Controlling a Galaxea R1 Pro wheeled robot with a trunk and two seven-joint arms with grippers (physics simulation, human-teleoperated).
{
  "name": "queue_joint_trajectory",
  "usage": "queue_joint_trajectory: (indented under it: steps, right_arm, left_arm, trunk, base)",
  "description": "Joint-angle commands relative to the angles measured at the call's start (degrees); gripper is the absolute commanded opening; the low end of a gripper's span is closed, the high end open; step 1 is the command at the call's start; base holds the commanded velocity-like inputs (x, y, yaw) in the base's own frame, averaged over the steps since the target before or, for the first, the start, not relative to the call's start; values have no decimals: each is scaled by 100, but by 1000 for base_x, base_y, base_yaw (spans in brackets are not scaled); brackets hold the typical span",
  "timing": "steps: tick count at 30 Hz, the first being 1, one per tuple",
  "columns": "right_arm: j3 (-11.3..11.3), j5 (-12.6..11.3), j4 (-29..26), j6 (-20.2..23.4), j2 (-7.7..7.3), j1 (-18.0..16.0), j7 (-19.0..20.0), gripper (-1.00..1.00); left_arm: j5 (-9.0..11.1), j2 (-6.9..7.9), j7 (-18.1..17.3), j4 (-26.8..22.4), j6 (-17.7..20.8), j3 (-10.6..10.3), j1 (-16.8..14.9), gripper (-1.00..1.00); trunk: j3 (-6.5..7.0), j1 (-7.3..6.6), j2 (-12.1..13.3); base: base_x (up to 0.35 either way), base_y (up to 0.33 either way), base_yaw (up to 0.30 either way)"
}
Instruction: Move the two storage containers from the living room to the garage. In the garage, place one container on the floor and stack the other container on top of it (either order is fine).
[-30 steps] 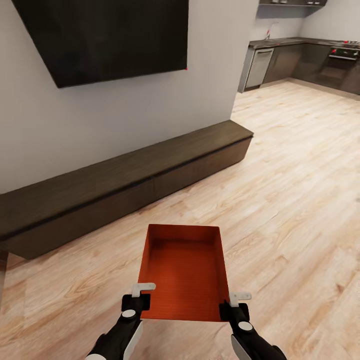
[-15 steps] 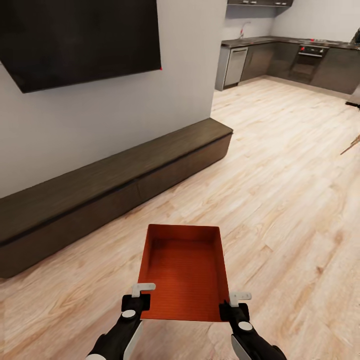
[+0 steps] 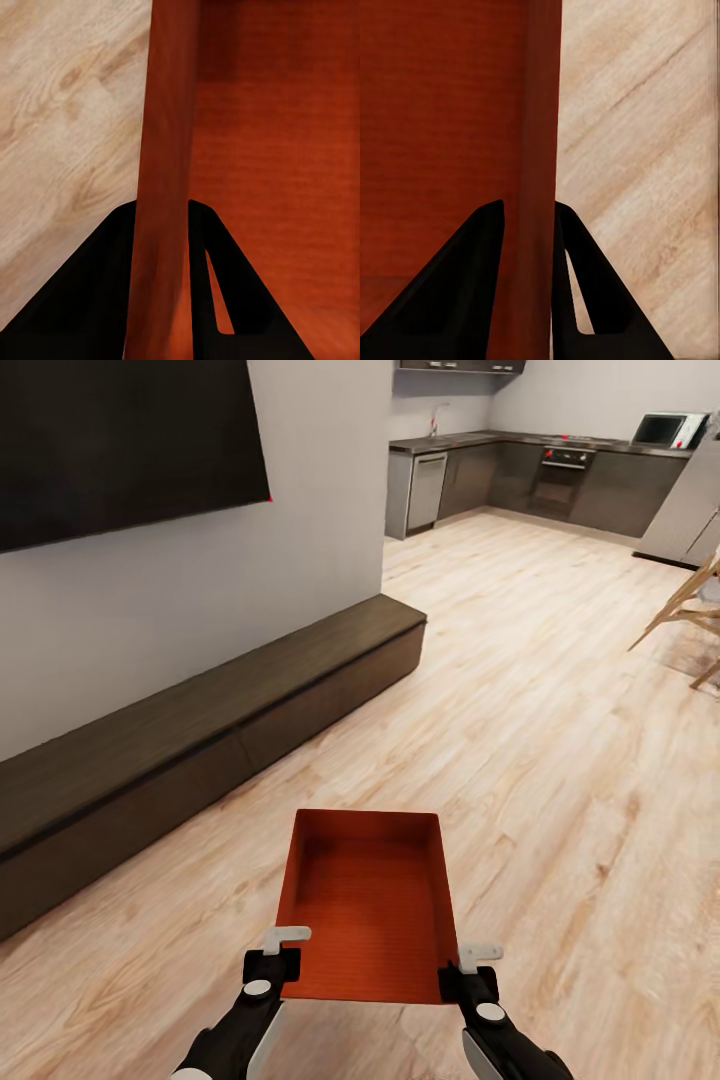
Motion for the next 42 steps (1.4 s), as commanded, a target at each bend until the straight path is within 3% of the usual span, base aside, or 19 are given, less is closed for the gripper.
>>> queue_joint_trajectory:
  steps: [1,42]
  right_arm:
    - [46,34,-31,5,-170,-11,17,-100]
    - [46,34,-38,5,-170,-11,17,-100]
  left_arm:
    - [-47,6,62,0,22,185,0,-100]
    - [-51,6,60,0,18,185,0,-100]
  trunk:
    - [-4,0,-2]
    - [-4,0,-2]
  base:
    - [0,0,-235]
    - [0,0,-236]
